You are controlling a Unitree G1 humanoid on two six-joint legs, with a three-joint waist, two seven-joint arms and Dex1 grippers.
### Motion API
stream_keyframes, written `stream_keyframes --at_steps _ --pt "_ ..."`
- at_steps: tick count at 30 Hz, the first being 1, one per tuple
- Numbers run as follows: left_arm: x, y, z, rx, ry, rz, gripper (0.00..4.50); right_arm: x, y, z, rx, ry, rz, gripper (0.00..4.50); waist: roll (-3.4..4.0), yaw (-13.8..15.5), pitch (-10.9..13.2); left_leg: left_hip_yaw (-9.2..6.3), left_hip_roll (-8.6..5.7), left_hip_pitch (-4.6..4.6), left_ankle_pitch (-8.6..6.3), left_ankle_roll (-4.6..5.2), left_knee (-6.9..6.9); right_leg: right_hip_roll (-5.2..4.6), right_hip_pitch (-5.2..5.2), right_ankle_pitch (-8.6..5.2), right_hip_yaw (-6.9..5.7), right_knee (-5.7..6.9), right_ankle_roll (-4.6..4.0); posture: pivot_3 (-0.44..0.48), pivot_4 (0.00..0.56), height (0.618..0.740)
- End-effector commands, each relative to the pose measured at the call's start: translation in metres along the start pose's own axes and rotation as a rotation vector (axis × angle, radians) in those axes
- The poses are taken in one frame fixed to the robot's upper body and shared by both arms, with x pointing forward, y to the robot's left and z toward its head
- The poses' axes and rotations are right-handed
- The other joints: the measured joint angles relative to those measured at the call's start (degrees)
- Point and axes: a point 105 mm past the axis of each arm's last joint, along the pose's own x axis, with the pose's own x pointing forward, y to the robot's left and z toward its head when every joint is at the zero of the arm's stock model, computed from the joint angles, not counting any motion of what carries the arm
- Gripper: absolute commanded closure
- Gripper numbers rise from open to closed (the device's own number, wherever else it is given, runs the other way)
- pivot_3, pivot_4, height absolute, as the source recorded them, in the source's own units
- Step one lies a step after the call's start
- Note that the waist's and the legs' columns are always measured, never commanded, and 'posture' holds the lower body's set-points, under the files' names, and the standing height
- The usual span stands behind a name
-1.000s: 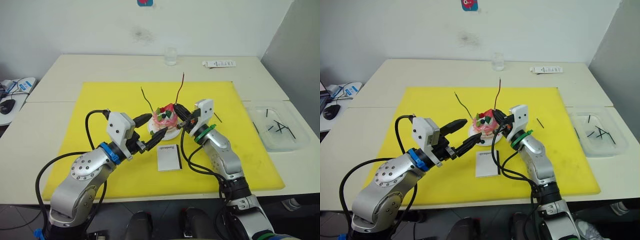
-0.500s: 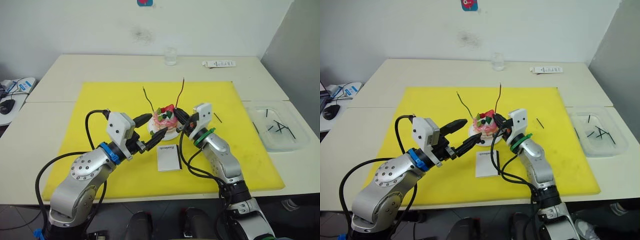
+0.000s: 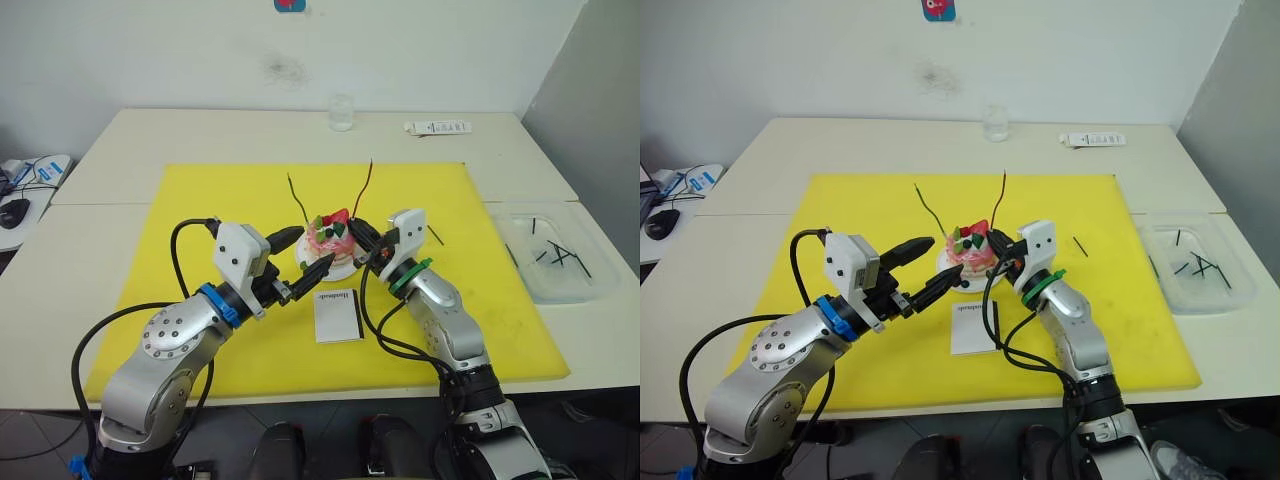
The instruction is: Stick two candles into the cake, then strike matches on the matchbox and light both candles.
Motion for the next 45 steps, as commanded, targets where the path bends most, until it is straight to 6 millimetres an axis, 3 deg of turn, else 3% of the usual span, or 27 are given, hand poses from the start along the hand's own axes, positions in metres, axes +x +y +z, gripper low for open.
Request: stream_keyframes --at_steps 1,2,21,29,40,45 --pt "0.001 -0.003 0.009 0.022 -0.033 -0.018 0.93 0.002 0.003 0.013 -0.019 -0.041 0.02 4.02 0.0 0.0 0.0 0.0 0.0 0.0 0.0 0.0 0.0 0.0 0.0 0.0 0.0 -0.01 0.0 0.0 0.15 0.74" --pt "0.001 -0.003 0.009 0.022 -0.032 -0.019 0.93 0.002 0.004 0.012 -0.02 -0.04 0.023 3.81 0.01 0.0 0.0 0.0 0.0 -0.01 0.0 0.0 0.0 0.0 0.0 0.0 0.0 -0.01 0.0 0.0 0.15 0.74" --pt "0.0 -0.003 0.005 0.017 -0.021 -0.022 0.93 -0.01 0.009 0.016 -0.005 -0.013 0.113 3.81 0.02 0.0 0.0 0.01 0.0 -0.04 0.0 0.0 -0.07 -0.01 -0.01 0.0 -0.01 -0.11 0.0 0.0 0.15 0.74" --pt "0.001 -0.004 0.004 0.015 -0.016 -0.024 0.93 -0.019 -0.005 0.016 -0.031 0.016 0.09 3.81 0.02 0.0 0.0 0.01 -0.01 -0.05 0.0 0.0 -0.11 -0.01 -0.01 0.0 -0.02 -0.18 0.0 0.0 0.15 0.74" --pt "-0.008 -0.006 0.0 0.058 0.035 -0.144 0.93 -0.079 -0.034 0.029 -0.163 0.175 0.11 3.81 0.02 0.1 0.0 0.06 -0.06 -0.11 -0.01 -0.01 -0.62 -0.04 -0.01 -0.02 -0.05 -0.77 0.06 0.0 0.15 0.74" --pt "-0.014 -0.023 -0.004 0.052 0.052 -0.258 0.93 -0.078 -0.039 0.028 -0.191 0.199 0.062 2.29 0.03 -0.2 0.0 0.03 0.0 -0.02 -0.01 -0.01 -0.75 0.03 -0.01 -0.06 -0.05 -0.75 0.07 0.0 0.15 0.74"
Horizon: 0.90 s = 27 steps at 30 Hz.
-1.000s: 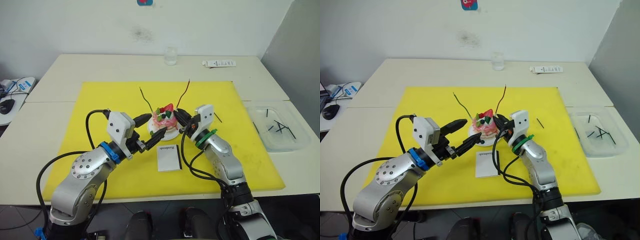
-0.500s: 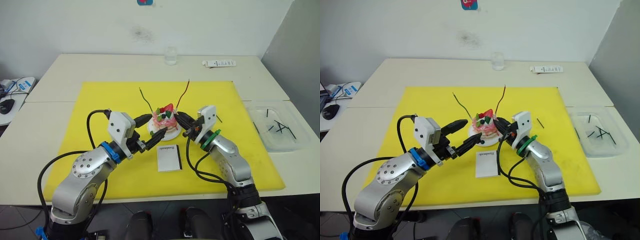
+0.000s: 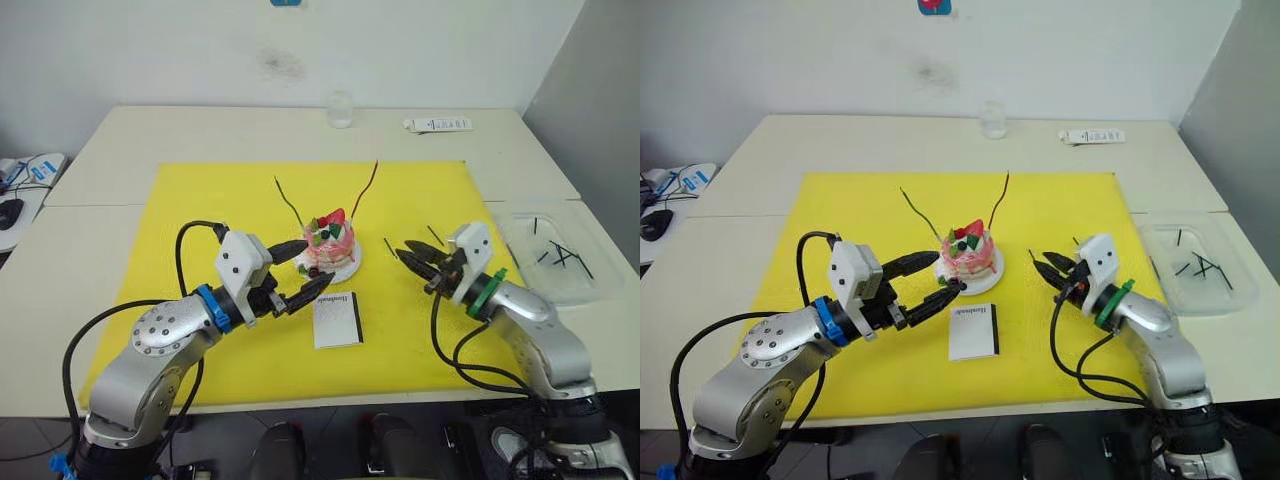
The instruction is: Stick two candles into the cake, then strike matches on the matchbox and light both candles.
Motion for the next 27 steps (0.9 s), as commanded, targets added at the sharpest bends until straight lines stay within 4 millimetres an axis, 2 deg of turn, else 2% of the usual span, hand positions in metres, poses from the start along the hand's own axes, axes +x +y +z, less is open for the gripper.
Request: stream_keyframes --at_steps 1,2,5,8,11,14,17,18,20,23,27 --pt "-0.004 -0.009 0.006 0.015 -0.024 -0.061 0.93 0.003 0.001 0.016 -0.034 -0.049 -0.025 1.97 0.0 0.0 0.0 -0.01 0.0 0.0 0.0 0.0 0.0 0.0 0.0 0.0 -0.01 0.01 -0.01 0.0 0.15 0.74" --pt "-0.007 -0.008 0.004 0.003 -0.013 -0.059 0.93 0.003 0.002 0.016 -0.034 -0.05 -0.026 1.61 0.0 0.0 0.0 -0.02 0.0 0.0 0.0 0.0 0.0 0.0 0.0 0.0 -0.04 0.02 -0.01 0.0 0.15 0.74" --pt "-0.021 -0.007 -0.006 -0.109 0.043 -0.07 0.93 -0.001 0.015 0.019 -0.073 -0.035 0.072 1.61 0.02 0.0 0.0 0.0 -0.01 -0.01 0.0 0.0 0.0 -0.02 0.0 0.0 -0.02 0.02 0.0 0.0 0.15 0.74" --pt "-0.036 -0.004 -0.012 -0.354 0.093 -0.093 0.93 -0.009 0.034 0.018 -0.155 0.022 0.242 1.61 0.03 0.1 0.0 0.01 -0.03 -0.03 0.0 0.0 0.01 -0.06 0.01 -0.03 -0.03 -0.05 0.04 0.0 0.15 0.74" --pt "-0.046 0.002 -0.017 -0.655 0.181 -0.131 0.93 -0.014 0.045 0.014 -0.171 0.109 0.366 2.2 0.02 0.1 0.0 -0.06 -0.02 -0.01 0.0 0.0 0.02 -0.07 0.02 -0.04 -0.1 -0.04 0.05 0.0 0.15 0.74" --pt "-0.046 0.016 -0.024 -0.919 0.282 -0.133 0.93 -0.016 0.047 0.001 -0.21 0.247 0.413 3.18 -0.03 0.3 0.1 -0.15 -0.04 0.03 0.0 0.0 0.05 -0.07 0.02 -0.04 -0.17 0.08 0.05 0.0 0.15 0.74" --pt "-0.031 0.023 -0.025 -1.157 0.31 -0.173 0.93 -0.013 0.053 -0.01 -0.25 0.309 0.451 4.31 -0.05 0.4 0.1 -0.19 -0.07 0.06 0.0 0.01 0.07 -0.08 0.06 -0.03 -0.18 0.12 0.07 0.0 0.15 0.74" --pt "-0.026 0.025 -0.023 -1.22 0.295 -0.189 0.93 -0.012 0.054 -0.014 -0.26 0.324 0.452 4.45 -0.05 0.4 0.1 -0.17 -0.08 0.04 0.0 0.0 0.07 -0.08 0.05 -0.03 -0.16 0.1 0.07 0.0 0.15 0.74" --pt "-0.02 0.024 -0.027 -1.283 0.334 -0.202 0.93 -0.009 0.05 -0.023 -0.292 0.364 0.41 4.45 -0.07 0.4 0.1 -0.14 -0.08 -0.02 0.0 0.0 0.07 -0.12 0.04 -0.04 -0.13 0.06 0.08 0.0 0.15 0.74" --pt "-0.023 0.012 -0.044 -1.288 0.49 -0.199 0.93 -0.008 0.051 -0.027 -0.277 0.372 0.376 4.45 -0.07 0.2 0.1 -0.05 -0.13 -0.07 0.0 -0.03 0.07 -0.14 0.01 -0.11 -0.05 0.05 0.2 0.0 0.15 0.74" --pt "-0.019 0.005 -0.056 -1.324 0.553 -0.2 0.93 -0.007 0.063 -0.029 -0.255 0.362 0.38 4.45 -0.07 0.2 0.1 -0.13 -0.09 -0.04 0.02 -0.08 0.05 -0.12 0.0 -0.19 -0.13 0.16 0.08 0.0 0.15 0.74"
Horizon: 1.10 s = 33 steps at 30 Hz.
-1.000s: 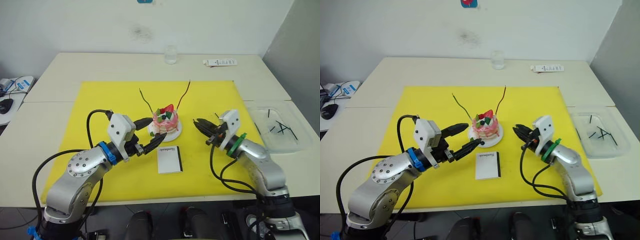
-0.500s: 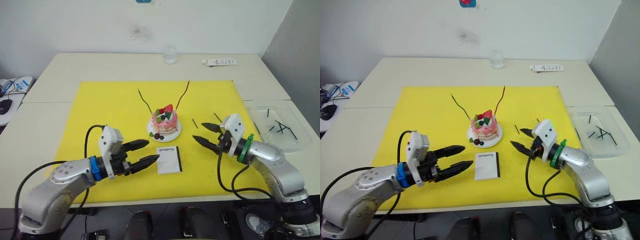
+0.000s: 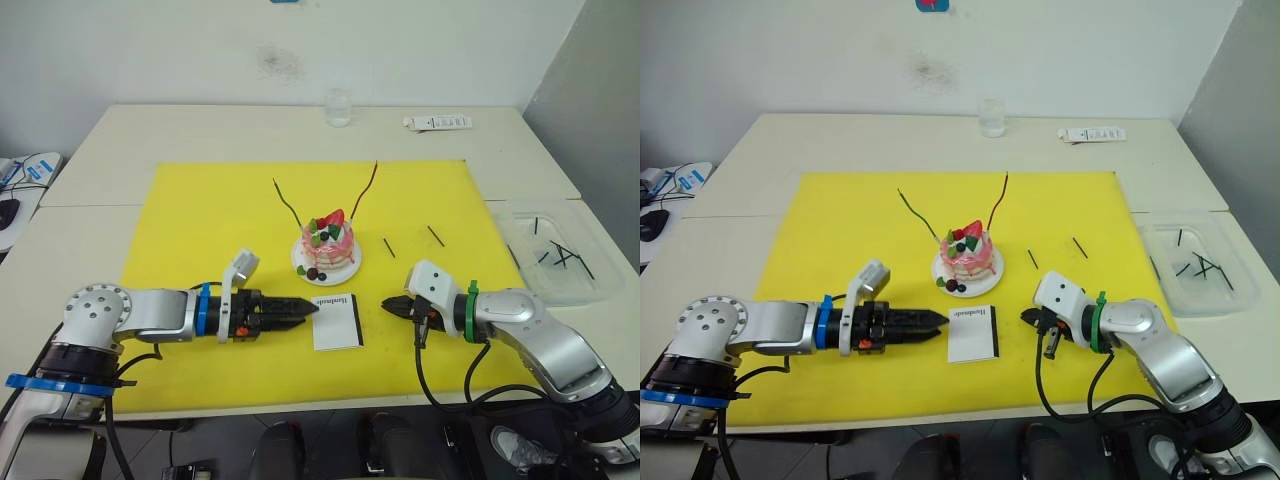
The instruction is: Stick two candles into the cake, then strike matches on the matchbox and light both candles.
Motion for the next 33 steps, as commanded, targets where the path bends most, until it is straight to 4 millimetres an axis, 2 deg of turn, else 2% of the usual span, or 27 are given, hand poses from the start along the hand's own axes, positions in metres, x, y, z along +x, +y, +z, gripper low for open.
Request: stream_keyframes --at_steps 1,7,11,16,23,33 --pt "0.005 0.001 0.0 -0.022 0.016 0.0 0.93 0.002 0.011 0.01 -0.024 -0.034 0.012 4.45 0.0 0.1 0.0 -0.01 0.0 0.01 0.01 -0.01 0.0 0.0 0.0 -0.02 -0.02 0.03 -0.04 0.0 0.15 0.74" --pt "0.017 0.007 0.004 -0.039 -0.003 0.036 0.93 0.008 0.018 0.009 -0.012 -0.027 0.022 4.45 0.0 0.2 0.0 -0.01 -0.09 0.09 0.07 -0.11 0.03 -0.08 0.08 -0.03 -0.02 0.07 -0.06 0.0 0.15 0.74" --pt "0.026 0.01 -0.001 -0.053 0.006 0.033 0.93 0.018 0.021 0.006 0.016 -0.018 0.023 4.45 -0.03 0.3 -0.1 0.0 -0.19 0.12 0.07 -0.12 0.19 -0.21 0.16 0.08 -0.01 0.09 0.07 0.0 0.15 0.74" --pt "0.036 0.008 0.003 -0.062 -0.013 0.025 0.93 0.033 0.02 0.01 0.022 -0.033 0.027 4.45 -0.03 0.6 -0.2 -0.01 -0.27 0.13 0.07 -0.11 0.38 -0.3 0.27 0.13 -0.02 0.1 0.13 0.0 0.15 0.74" --pt "0.041 0.005 0.004 -0.069 -0.035 -0.003 0.93 0.038 0.027 0.016 0.026 -0.056 0.055 4.45 -0.03 1.3 -0.2 -0.06 -0.26 0.14 0.06 -0.09 0.66 -0.31 0.42 0.23 -0.04 0.11 0.15 0.0 0.15 0.74" --pt "0.046 0.004 -0.006 -0.073 -0.054 -0.027 0.93 0.044 0.028 0.019 0.108 -0.061 0.074 4.45 -0.03 1.5 -0.2 -0.08 -0.26 0.13 0.05 -0.08 0.67 -0.32 0.44 0.23 -0.05 0.1 0.15 0.0 0.15 0.74"
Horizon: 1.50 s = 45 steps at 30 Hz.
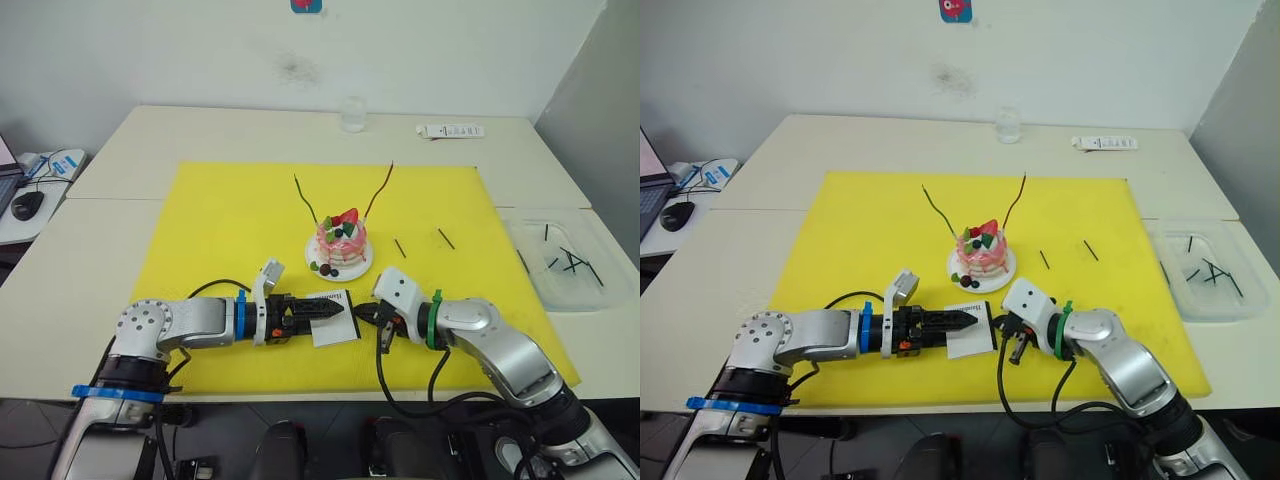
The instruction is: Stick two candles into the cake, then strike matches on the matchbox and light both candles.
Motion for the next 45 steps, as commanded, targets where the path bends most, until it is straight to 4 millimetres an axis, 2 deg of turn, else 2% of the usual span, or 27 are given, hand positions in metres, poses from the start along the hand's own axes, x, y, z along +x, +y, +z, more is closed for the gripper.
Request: stream_keyframes --at_steps 1,12,20,23,26,32,40,43,45 --pt "0.006 0.0 -0.009 -0.004 0.024 -0.004 0.93 0.007 0.009 0.007 0.024 -0.026 0.055 4.45 0.0 0.0 0.0 0.0 0.0 0.0 0.0 0.0 0.0 0.0 0.0 0.0 0.0 0.0 0.0 0.0 0.15 0.74" --pt "0.007 0.001 -0.011 -0.009 0.01 -0.004 0.93 0.007 0.015 0.021 0.1 -0.069 0.097 4.45 0.0 0.0 0.0 0.0 -0.01 -0.02 -0.01 0.01 -0.01 0.0 0.0 0.0 0.0 -0.04 0.0 0.0 0.15 0.74" --pt "0.003 0.003 -0.013 0.0 0.006 0.011 0.93 0.008 0.017 0.024 0.152 -0.071 0.106 4.45 0.0 0.0 0.0 0.0 -0.01 -0.05 -0.02 0.02 -0.05 0.0 -0.02 -0.01 -0.01 -0.08 -0.01 0.0 0.15 0.74" --pt "0.001 0.004 -0.019 0.009 0.023 0.019 0.93 0.008 0.013 0.022 0.15 -0.064 0.084 4.45 0.0 0.0 0.0 0.0 0.0 -0.05 -0.02 0.03 -0.06 0.0 -0.03 -0.02 -0.01 -0.08 -0.02 0.0 0.15 0.74" --pt "0.0 0.005 -0.021 0.008 0.024 0.024 1.46 0.007 0.005 0.019 0.15 -0.054 0.047 4.5 0.0 0.0 0.0 0.01 0.0 -0.05 -0.03 0.03 -0.1 0.0 -0.06 -0.03 0.0 -0.09 -0.04 0.0 0.15 0.74" --pt "-0.005 0.007 -0.021 0.011 0.02 0.039 1.46 -0.003 -0.013 0.009 0.149 -0.033 -0.024 4.5 0.01 0.0 0.0 0.03 0.0 -0.07 -0.03 0.02 -0.16 0.0 -0.11 -0.06 0.0 -0.12 -0.08 0.0 0.15 0.74" --pt "-0.009 0.008 -0.018 0.017 0.002 0.049 1.46 -0.007 -0.013 0.008 0.155 -0.038 -0.034 4.5 0.01 -0.1 0.0 0.06 0.04 -0.08 -0.02 0.02 -0.31 0.05 -0.24 -0.07 0.01 -0.1 -0.1 0.0 0.15 0.74" --pt "-0.01 0.003 -0.015 0.025 -0.009 0.023 2.06 -0.007 -0.013 0.009 0.159 -0.044 -0.036 4.5 0.01 -0.1 0.0 0.08 0.05 -0.11 -0.02 0.02 -0.33 0.05 -0.28 -0.08 0.03 -0.1 -0.1 0.0 0.15 0.74" --pt "-0.011 -0.002 -0.013 0.037 -0.013 -0.009 2.65 -0.008 -0.014 0.011 0.158 -0.049 -0.039 4.5 0.01 -0.1 0.0 0.08 0.04 -0.13 -0.02 0.02 -0.33 0.05 -0.3 -0.08 0.03 -0.11 -0.1 0.0 0.15 0.74"
